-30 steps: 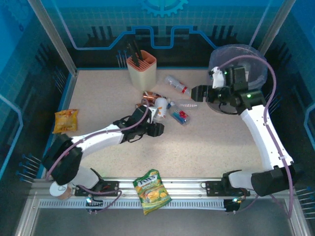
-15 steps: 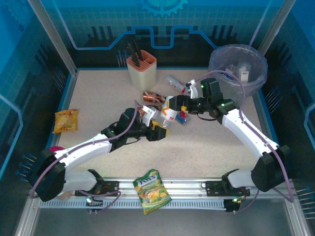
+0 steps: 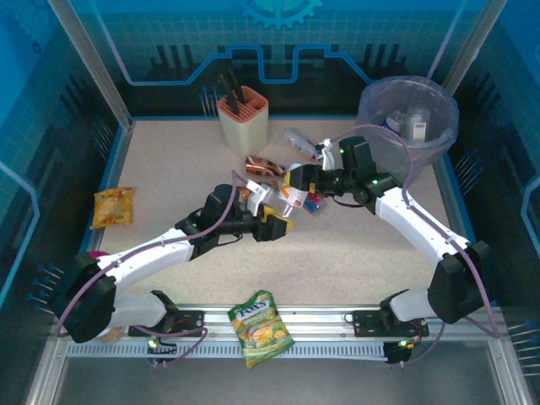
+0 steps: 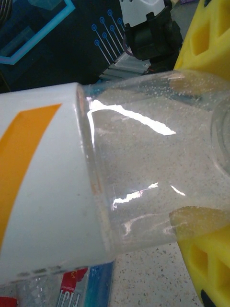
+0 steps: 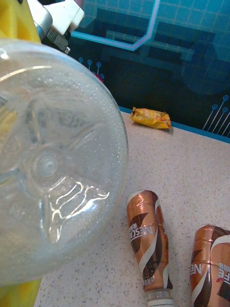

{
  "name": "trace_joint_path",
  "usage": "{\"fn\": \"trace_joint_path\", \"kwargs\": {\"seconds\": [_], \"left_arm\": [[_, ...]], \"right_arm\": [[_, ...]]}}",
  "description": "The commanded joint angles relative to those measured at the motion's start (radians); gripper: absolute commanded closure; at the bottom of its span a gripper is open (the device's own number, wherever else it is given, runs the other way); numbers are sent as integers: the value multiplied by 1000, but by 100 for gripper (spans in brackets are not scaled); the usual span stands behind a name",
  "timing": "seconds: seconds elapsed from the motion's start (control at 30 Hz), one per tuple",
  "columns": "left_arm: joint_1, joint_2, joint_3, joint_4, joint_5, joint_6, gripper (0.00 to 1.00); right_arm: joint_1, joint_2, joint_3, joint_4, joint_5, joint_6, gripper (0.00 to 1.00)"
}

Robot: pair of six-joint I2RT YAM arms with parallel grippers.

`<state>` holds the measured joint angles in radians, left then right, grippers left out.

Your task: Put the plastic bottles in the bin

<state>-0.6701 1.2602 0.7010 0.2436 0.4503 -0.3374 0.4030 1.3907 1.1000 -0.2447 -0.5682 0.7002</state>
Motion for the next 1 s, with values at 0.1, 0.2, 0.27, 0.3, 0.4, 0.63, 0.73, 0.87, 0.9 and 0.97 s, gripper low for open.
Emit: {"fn": "trace_joint_path", "kwargs": {"seconds": [0.1,0.2,0.27,0.3,0.4,0.63,0.73,0.87,0.9,0.97], "left_arm": [[3,-24,-11,45,17,16,49],[4,-33,-16,42,11,11,20],[3,-44,-24,40,-3,12,8],[4,-50,-28,36,-10,12,4],[4,-75,-42,33,-21,10,1],[3,-74,-57,20,-22,-1,1],[4,-70,-55,7,-29,-2,1],[3,-65,-43,-40,-53,8,1],[4,-63,-44,-46,-57,8,1],[3,-63,-44,-49,-59,4,1]], "right_arm": [[-5,-21,21,1,22,-36,39],[-17,-33,46,-25,31,-63,41],[-31,-43,85,-73,47,-98,42],[-38,-50,104,-101,60,-117,42],[-69,-79,178,-202,119,-183,45],[-183,-129,395,-415,294,-332,54],[-223,-130,516,-490,405,-415,56],[-278,-97,696,-568,613,-529,58],[-289,-81,732,-580,661,-556,59],[-316,-33,814,-601,771,-617,60]]}}
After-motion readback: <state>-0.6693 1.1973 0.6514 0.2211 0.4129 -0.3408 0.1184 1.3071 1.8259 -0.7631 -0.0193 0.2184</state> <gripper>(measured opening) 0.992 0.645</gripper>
